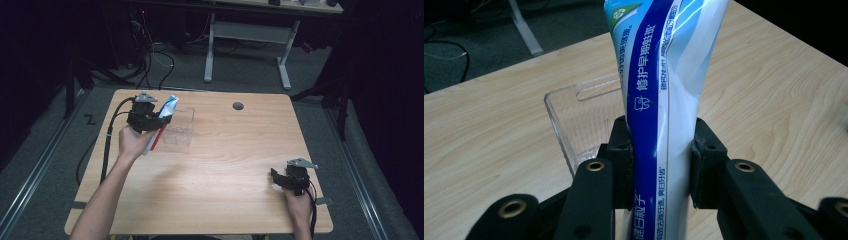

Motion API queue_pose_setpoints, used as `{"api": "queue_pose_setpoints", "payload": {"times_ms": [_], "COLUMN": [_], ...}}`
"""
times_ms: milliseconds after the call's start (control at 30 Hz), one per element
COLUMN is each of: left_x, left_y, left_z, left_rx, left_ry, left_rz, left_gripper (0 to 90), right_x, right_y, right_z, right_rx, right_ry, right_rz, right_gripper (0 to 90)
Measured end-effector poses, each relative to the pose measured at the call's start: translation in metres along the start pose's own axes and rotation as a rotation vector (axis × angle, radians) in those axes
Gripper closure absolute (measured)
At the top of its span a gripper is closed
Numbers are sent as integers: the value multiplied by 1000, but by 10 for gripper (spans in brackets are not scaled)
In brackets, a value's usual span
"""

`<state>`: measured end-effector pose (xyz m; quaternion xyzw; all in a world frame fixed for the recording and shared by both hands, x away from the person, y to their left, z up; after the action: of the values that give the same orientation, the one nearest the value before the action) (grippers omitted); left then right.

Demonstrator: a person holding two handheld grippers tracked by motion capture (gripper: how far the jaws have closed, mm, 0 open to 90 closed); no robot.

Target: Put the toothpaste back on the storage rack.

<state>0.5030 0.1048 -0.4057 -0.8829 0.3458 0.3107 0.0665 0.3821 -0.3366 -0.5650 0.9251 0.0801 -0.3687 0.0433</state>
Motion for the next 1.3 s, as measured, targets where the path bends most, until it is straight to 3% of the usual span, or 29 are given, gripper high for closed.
{"api": "queue_pose_setpoints", "payload": {"times_ms": [933, 1300], "left_x": [30, 44], "left_y": [6, 3], "left_z": [-50, -61], "left_rx": [56, 40], "left_ry": [84, 151], "left_rz": [7, 6], "left_gripper": [707, 706], "right_x": [0, 0], "right_y": [0, 0], "right_z": [0, 0], "right_rx": [0, 0], "right_ry": [0, 0], "right_rz": [0, 0], "right_gripper": [305, 305]}}
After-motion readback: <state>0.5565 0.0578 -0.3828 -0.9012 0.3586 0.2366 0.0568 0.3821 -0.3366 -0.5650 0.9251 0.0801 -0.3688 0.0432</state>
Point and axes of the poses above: each handheld gripper's, and its own axes: x roughly forward along the jaws, z roughly out of its underside, y roughly to its right, the point moved 5 cm from there along x, roughly forward along the jaws
